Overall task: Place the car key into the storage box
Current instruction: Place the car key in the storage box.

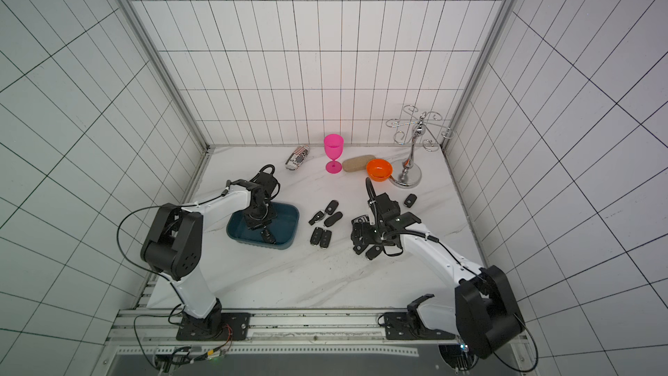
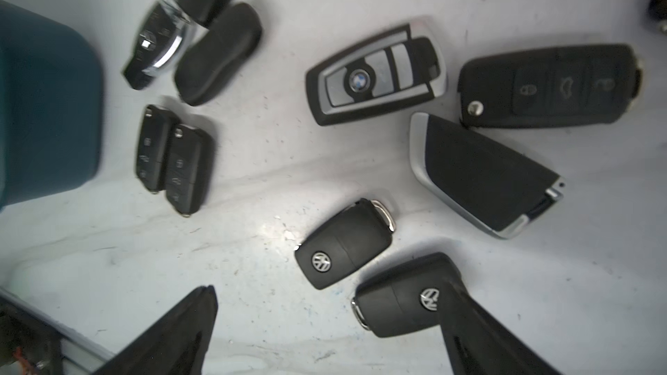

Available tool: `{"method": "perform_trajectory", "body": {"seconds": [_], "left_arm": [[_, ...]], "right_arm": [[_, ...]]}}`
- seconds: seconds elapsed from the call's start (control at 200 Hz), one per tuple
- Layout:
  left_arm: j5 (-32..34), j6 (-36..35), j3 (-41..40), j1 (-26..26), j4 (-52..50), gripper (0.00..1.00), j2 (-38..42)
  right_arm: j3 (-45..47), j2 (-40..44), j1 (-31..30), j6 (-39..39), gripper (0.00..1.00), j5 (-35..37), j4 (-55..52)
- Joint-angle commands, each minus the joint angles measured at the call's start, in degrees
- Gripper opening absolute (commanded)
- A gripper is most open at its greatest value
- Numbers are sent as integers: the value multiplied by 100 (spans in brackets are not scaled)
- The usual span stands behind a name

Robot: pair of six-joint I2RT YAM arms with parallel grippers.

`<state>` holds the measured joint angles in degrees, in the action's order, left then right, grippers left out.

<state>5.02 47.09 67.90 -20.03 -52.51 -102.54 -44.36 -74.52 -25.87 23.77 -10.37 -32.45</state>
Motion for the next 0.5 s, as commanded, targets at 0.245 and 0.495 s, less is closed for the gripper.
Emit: {"method": "perform_trajectory", "body": {"seconds": [0.245,0.495], "left_arm": [[-366,-316,-176,26,461,19,-36],[-659,-482,-210,26,609,30,-20]], "right_arm": [[380,497,-27,1437,99,1063,189],[296,1206,-53,3186,98,2425,-637]]}}
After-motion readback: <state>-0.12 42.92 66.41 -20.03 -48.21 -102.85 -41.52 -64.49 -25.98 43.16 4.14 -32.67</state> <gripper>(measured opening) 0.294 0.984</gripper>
